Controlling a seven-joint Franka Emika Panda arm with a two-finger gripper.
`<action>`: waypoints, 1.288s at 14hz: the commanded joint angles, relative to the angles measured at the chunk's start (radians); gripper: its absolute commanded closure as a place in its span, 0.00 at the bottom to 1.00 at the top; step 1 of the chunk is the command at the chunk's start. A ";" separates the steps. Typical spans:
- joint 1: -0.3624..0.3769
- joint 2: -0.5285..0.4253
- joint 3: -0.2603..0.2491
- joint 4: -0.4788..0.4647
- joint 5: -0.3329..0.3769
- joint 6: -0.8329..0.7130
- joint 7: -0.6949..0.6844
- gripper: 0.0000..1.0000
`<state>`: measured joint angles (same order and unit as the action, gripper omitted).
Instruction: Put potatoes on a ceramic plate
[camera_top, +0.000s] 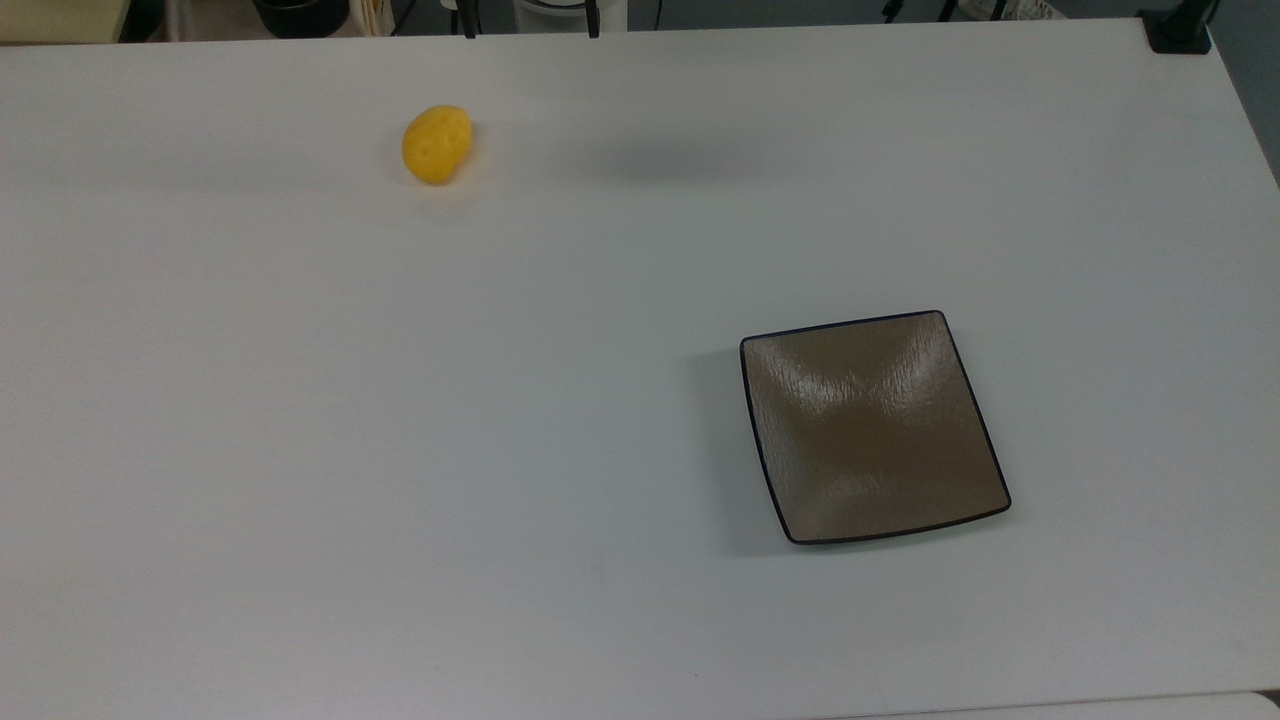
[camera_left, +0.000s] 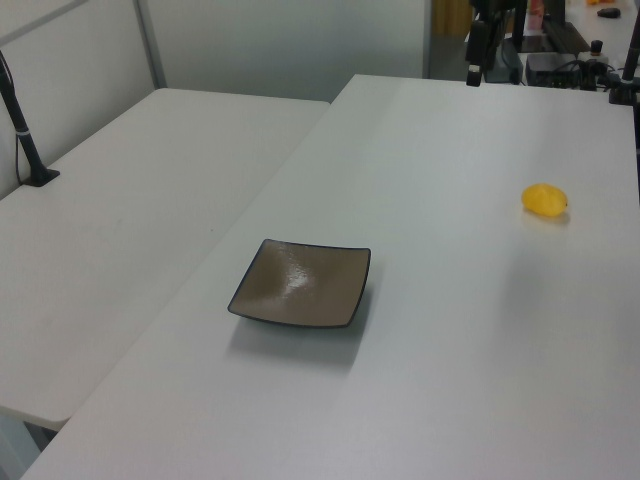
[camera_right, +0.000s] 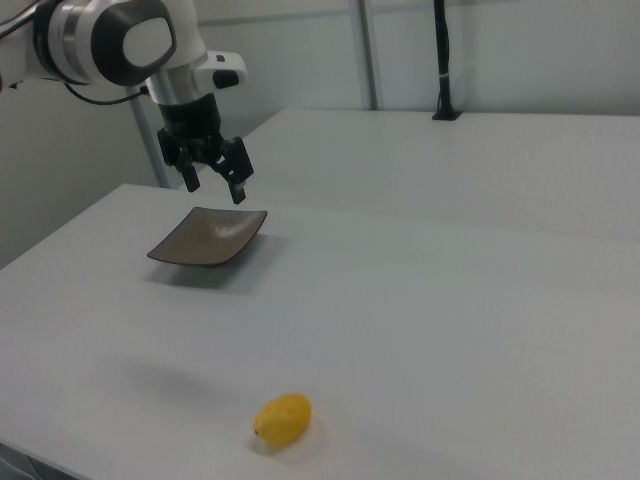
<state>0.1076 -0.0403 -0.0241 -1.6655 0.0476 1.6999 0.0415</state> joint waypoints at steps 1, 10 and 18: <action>-0.006 -0.013 0.009 -0.020 0.012 0.018 -0.022 0.00; -0.003 -0.018 0.009 -0.037 0.011 0.004 -0.022 0.00; -0.003 -0.075 0.009 -0.120 -0.005 -0.184 -0.212 0.00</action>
<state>0.1085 -0.0548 -0.0218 -1.7043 0.0475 1.5611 -0.0878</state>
